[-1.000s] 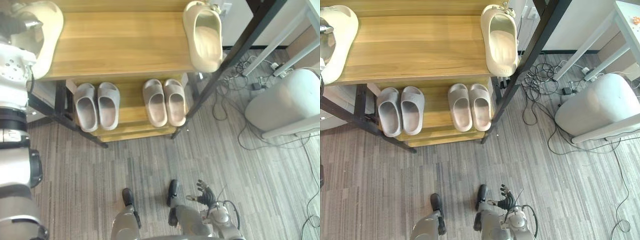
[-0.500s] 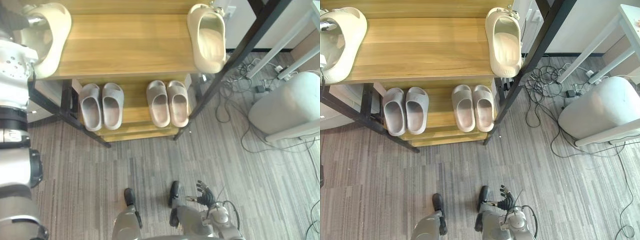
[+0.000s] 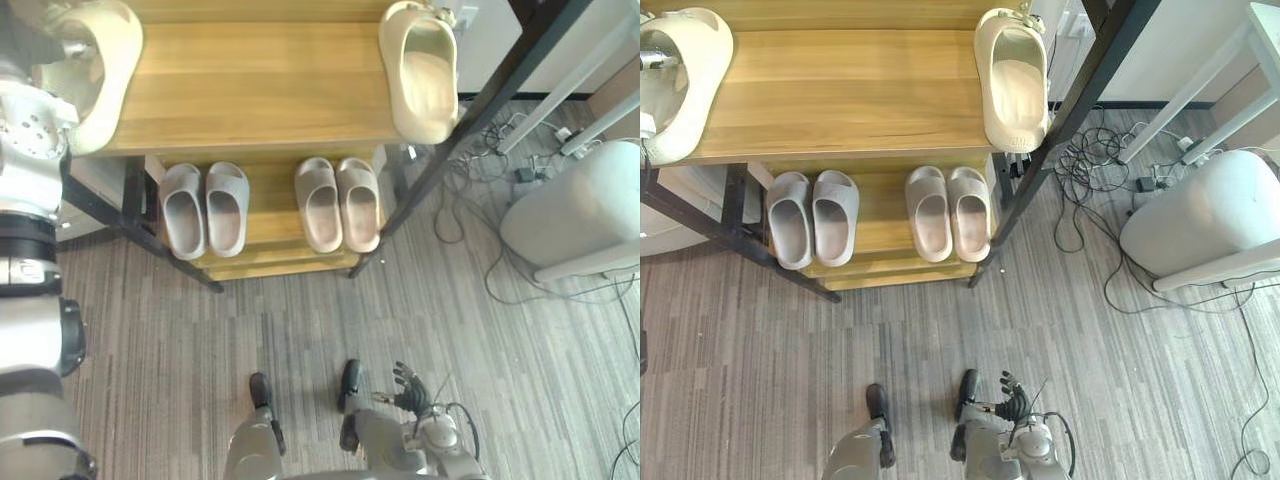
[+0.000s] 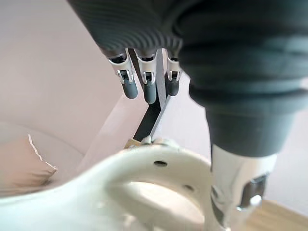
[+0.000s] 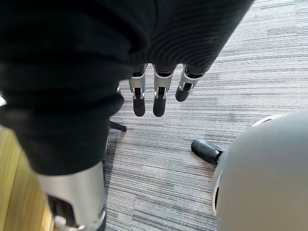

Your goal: Organize the slippers on the shoe rack

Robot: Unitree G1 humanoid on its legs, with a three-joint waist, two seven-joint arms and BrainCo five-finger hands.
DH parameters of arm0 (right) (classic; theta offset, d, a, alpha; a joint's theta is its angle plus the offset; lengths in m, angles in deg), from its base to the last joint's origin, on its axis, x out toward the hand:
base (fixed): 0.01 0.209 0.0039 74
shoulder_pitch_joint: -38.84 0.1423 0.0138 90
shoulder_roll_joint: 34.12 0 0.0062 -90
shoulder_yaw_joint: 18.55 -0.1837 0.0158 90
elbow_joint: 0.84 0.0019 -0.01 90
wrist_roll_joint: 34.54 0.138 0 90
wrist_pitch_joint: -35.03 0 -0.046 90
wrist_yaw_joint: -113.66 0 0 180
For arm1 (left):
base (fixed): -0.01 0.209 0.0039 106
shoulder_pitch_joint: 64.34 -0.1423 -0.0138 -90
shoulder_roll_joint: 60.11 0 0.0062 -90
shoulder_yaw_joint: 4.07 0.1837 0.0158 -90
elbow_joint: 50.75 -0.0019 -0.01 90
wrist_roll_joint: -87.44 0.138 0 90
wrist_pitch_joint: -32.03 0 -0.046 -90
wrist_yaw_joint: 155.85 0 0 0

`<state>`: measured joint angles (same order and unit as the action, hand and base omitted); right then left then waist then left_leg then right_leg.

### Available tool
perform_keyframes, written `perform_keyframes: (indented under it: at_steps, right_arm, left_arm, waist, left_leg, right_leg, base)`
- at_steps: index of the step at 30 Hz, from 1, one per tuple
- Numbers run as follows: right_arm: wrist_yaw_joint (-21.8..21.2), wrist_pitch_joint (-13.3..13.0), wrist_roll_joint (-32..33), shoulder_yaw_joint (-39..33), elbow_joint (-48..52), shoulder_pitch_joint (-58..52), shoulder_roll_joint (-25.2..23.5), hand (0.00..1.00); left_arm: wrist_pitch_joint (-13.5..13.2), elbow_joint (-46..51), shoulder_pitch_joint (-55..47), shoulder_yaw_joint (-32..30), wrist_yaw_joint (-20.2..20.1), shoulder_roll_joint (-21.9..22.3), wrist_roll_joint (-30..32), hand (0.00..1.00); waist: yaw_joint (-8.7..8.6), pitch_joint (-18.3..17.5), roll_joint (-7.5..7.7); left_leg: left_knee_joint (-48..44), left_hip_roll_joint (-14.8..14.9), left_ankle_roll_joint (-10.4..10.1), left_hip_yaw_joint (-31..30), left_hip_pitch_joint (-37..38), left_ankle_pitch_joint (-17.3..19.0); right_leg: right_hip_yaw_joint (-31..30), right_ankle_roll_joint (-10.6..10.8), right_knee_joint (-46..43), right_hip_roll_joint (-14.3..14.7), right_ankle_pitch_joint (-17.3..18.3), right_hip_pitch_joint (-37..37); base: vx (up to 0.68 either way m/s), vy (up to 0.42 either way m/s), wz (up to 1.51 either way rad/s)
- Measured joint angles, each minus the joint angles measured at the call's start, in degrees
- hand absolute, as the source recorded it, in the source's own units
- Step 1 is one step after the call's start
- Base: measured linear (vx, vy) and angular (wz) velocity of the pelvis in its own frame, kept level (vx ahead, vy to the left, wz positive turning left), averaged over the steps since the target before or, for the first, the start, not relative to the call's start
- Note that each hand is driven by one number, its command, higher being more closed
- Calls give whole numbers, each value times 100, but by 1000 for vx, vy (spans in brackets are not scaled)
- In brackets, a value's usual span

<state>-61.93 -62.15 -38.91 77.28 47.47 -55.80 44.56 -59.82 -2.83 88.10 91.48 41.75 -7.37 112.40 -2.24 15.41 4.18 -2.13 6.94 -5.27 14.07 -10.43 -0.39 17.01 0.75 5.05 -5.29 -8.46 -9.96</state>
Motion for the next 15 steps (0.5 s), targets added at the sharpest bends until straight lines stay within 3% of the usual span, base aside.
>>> perform_keyframes:
  at_steps: [15]
  right_arm:
    - [-115,-27,84,10,284,-14,-9,0]
  left_arm:
    - [51,-26,327,120,-9,-224,202,0]
  waist:
    - [38,94,53]
  left_leg:
    - [-55,20,0,118,-168,4]
  right_leg:
    - [-141,-20,0,10,-44,-217]
  base:
    - [-17,1,-4]
